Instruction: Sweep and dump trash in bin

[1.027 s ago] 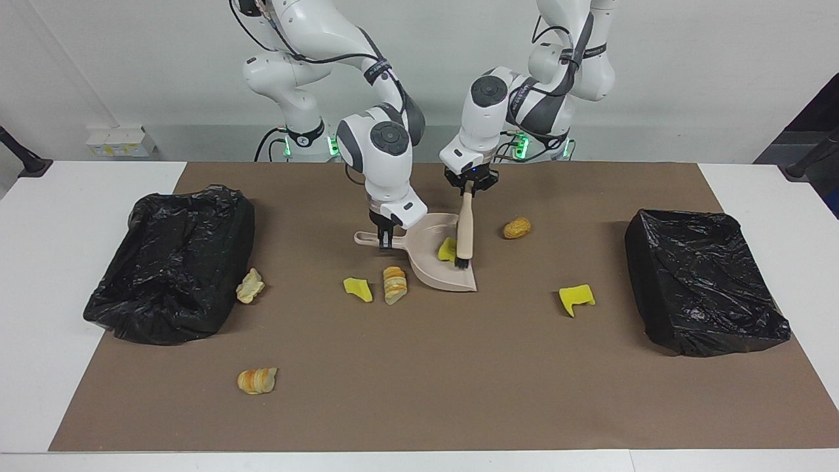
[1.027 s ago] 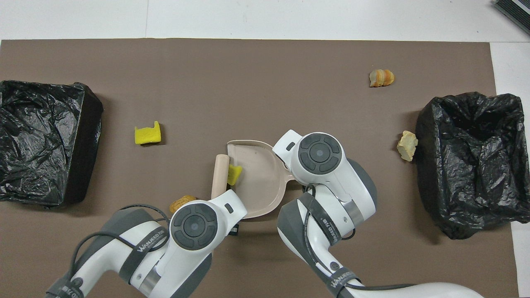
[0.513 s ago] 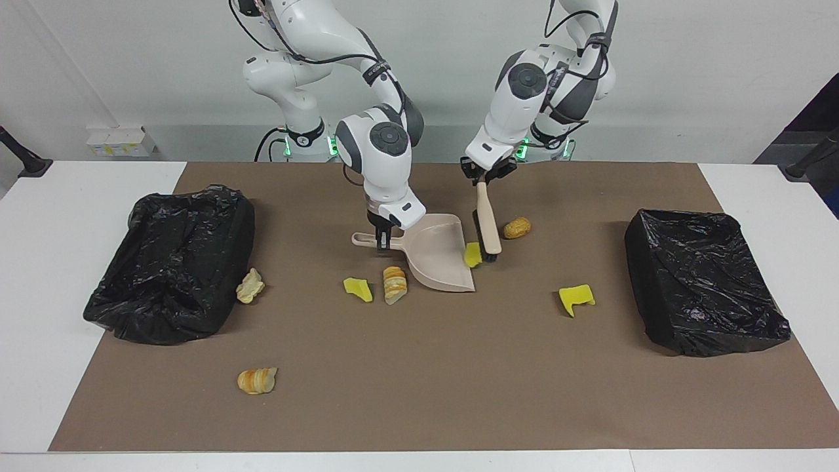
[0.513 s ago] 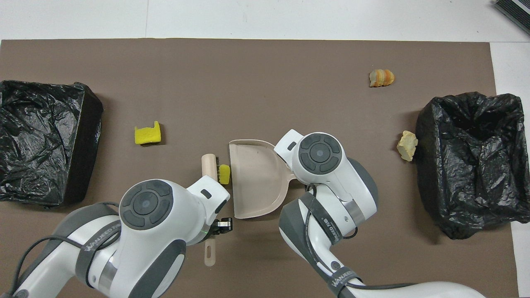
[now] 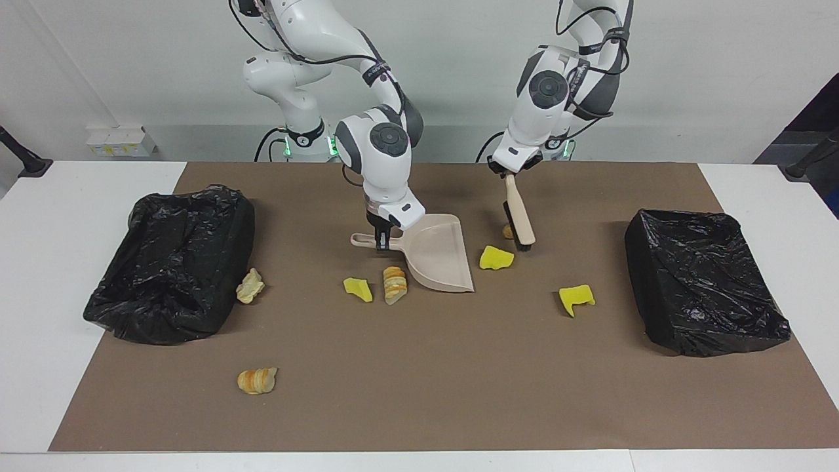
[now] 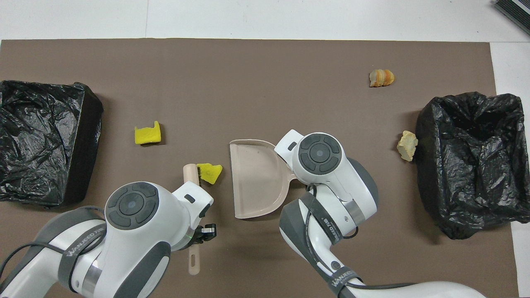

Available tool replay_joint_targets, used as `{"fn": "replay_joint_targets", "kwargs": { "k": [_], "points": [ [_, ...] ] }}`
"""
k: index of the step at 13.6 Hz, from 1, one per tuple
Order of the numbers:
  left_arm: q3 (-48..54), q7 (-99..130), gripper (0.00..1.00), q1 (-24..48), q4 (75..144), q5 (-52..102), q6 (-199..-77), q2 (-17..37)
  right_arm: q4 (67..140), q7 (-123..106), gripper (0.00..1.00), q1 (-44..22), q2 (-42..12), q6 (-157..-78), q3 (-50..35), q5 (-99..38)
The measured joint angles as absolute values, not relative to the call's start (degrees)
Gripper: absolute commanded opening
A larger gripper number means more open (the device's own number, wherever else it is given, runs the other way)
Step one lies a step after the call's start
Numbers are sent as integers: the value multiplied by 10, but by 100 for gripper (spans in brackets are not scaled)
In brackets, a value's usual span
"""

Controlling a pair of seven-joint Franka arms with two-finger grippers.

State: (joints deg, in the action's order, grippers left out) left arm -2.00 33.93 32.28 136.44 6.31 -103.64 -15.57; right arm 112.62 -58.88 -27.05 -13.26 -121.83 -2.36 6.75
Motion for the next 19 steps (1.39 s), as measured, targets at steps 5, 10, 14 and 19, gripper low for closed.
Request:
{"fn": "replay_joint_targets", "kwargs": {
  "k": [5, 10, 14, 19],
  "points": [
    [-20, 378, 0, 266, 1422, 12, -1038, -192, 1126, -589, 0, -270, -135, -1218, -23, 68],
    [-5, 470, 0, 296, 1441, 12, -1149, -150, 1126, -589, 0, -270, -137, -1218, -23, 68],
    [-3, 464, 0, 326, 1399, 14, -1245, -64, 1126, -589, 0, -270, -137, -1218, -24, 68],
    [-2, 321, 0, 366, 1369, 22, -1297, -33, 1126, -589, 0, -270, -137, -1218, -24, 69]
  ]
}}
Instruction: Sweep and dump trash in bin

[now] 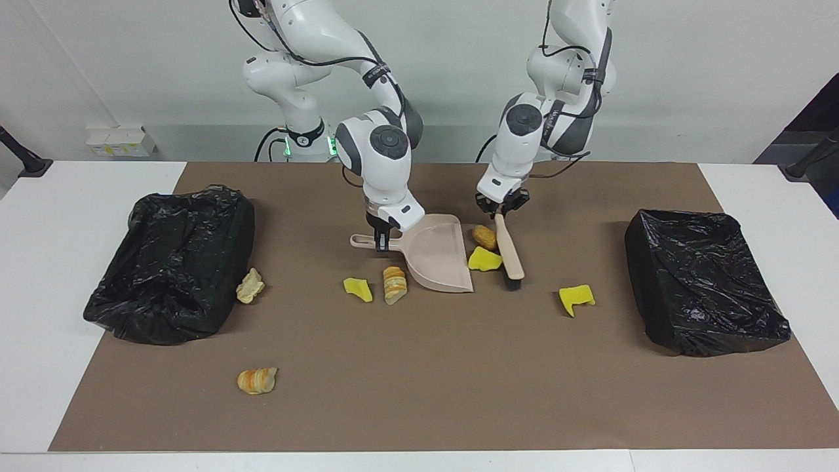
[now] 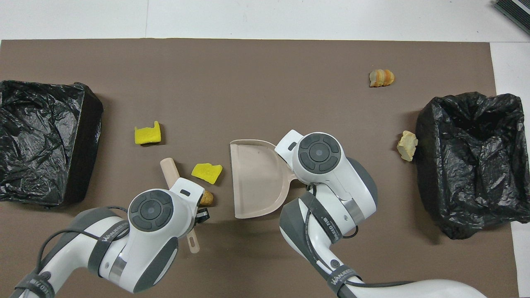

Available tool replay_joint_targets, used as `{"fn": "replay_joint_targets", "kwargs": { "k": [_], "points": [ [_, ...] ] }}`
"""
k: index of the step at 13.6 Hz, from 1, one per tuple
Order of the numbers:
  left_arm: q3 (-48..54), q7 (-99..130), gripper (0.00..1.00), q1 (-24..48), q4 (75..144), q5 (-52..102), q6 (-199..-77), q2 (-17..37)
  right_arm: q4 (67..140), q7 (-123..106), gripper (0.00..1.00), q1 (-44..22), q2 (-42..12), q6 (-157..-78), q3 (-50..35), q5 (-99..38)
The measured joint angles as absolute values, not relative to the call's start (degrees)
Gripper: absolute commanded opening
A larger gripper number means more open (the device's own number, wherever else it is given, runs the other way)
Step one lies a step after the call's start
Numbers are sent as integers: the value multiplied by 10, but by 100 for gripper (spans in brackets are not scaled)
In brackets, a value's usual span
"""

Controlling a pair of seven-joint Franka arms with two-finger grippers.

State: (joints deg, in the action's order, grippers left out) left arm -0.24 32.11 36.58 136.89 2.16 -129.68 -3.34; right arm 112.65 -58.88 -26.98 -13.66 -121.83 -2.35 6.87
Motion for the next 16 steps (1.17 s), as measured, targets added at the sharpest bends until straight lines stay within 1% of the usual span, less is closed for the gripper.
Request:
{"fn": "replay_joint_targets", "kwargs": {
  "k": [5, 9, 11, 12, 14, 16],
  "points": [
    [2, 324, 0, 450, 1362, 35, -1309, -35, 1126, -589, 0, -270, -137, -1218, -24, 69],
    [-3, 324, 0, 459, 1325, 67, -1298, -32, 1126, -589, 0, -270, -137, -1218, -24, 69],
    [-11, 324, 0, 440, 1294, 73, -1256, -32, 1126, -589, 0, -270, -137, -1218, -24, 69],
    [-13, 323, 0, 416, 1279, 73, -1233, -32, 1126, -589, 0, -270, -137, -1218, -24, 69],
    [-16, 287, 0, 348, 1258, 73, -1209, -32, 1126, -589, 0, -270, -137, -1218, -24, 69],
    [-20, 208, 0, 273, 1255, 69, -1200, -31, 1126, -589, 0, -270, -137, -1218, -24, 69]
  ]
}}
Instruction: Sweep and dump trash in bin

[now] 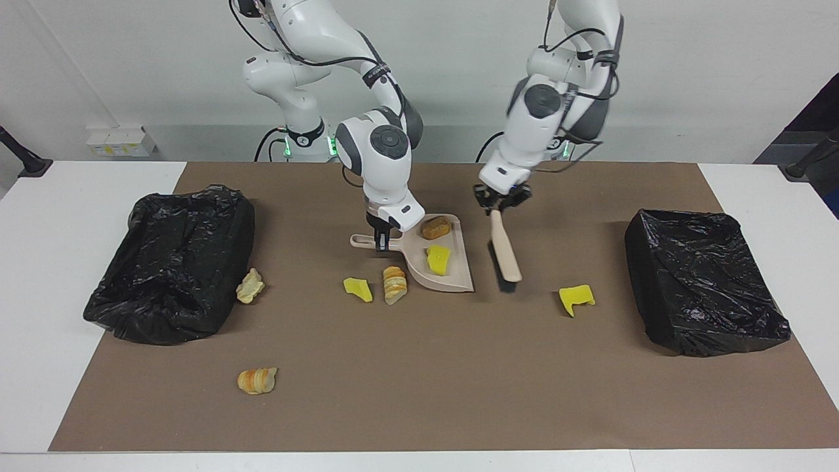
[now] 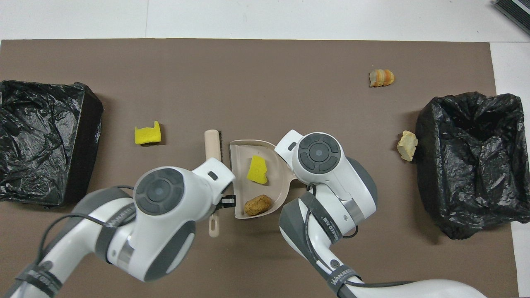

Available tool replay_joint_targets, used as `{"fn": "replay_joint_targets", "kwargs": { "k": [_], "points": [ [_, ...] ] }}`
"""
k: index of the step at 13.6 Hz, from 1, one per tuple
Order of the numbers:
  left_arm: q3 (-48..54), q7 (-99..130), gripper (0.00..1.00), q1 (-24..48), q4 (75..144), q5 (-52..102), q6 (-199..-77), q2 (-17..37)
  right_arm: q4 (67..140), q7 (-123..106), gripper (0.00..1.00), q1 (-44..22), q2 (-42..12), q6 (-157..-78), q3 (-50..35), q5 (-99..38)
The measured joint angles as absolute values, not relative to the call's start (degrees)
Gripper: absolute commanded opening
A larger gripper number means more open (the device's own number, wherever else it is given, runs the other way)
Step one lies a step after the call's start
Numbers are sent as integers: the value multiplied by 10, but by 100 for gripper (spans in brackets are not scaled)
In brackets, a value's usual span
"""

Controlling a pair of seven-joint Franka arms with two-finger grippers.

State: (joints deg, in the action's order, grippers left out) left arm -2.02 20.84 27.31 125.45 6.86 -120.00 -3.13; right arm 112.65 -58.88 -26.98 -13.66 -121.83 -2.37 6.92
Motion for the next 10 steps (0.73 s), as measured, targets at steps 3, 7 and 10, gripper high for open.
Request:
{"fn": "replay_joint_targets", "kwargs": {
  "k": [3, 7, 10],
  "points": [
    [-22, 83, 0, 172, 1249, 0, -1151, -28, 1126, -589, 0, -270, -137, -1218, -24, 69],
    [-22, 36, 0, 112, 1228, -69, -1139, 3, 1126, -589, 0, -270, -137, -1218, -24, 69],
    [-20, 36, 0, 102, 1216, -97, -1141, 38, 1126, -589, 0, -270, -137, -1218, -24, 69]
  ]
}}
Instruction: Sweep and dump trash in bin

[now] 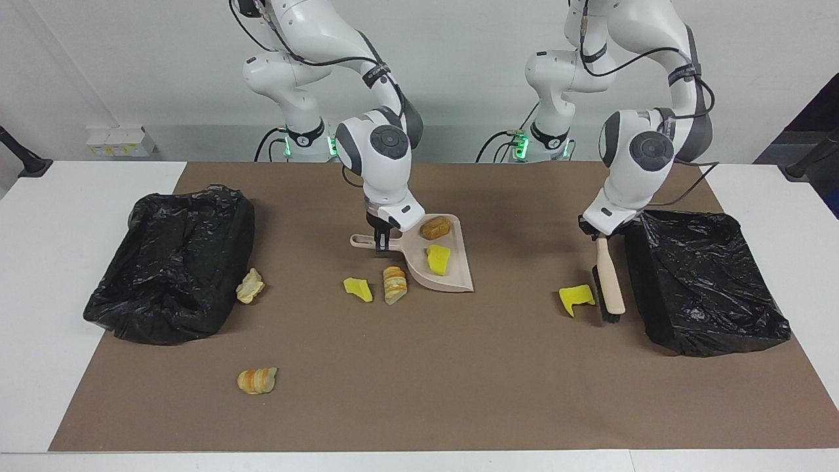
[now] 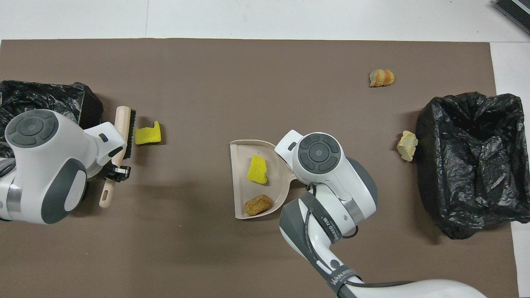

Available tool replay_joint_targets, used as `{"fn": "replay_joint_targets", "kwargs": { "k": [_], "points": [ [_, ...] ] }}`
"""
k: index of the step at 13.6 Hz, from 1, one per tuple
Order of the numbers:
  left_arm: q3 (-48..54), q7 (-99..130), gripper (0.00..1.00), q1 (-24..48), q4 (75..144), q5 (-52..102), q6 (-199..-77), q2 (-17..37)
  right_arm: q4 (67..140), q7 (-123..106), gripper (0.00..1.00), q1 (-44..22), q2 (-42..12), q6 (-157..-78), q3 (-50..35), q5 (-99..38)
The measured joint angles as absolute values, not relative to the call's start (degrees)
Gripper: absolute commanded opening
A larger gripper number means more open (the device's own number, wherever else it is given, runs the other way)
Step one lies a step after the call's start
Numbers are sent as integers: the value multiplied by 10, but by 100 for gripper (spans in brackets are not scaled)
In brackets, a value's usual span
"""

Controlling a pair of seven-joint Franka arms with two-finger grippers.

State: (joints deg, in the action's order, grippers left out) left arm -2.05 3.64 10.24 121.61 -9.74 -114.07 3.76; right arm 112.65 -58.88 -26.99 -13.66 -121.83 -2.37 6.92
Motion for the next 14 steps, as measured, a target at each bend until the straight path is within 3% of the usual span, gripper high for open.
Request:
{"fn": "replay_joint_targets", "kwargs": {
  "k": [4, 14],
  "points": [
    [-3, 37, 0, 135, 1224, -97, -1146, 44, 1126, -589, 0, -271, -137, -1218, -24, 69],
    [4, 188, 0, 370, 1264, -9, -1205, 6, 1126, -587, 0, -272, -137, -1218, -24, 69]
  ]
}}
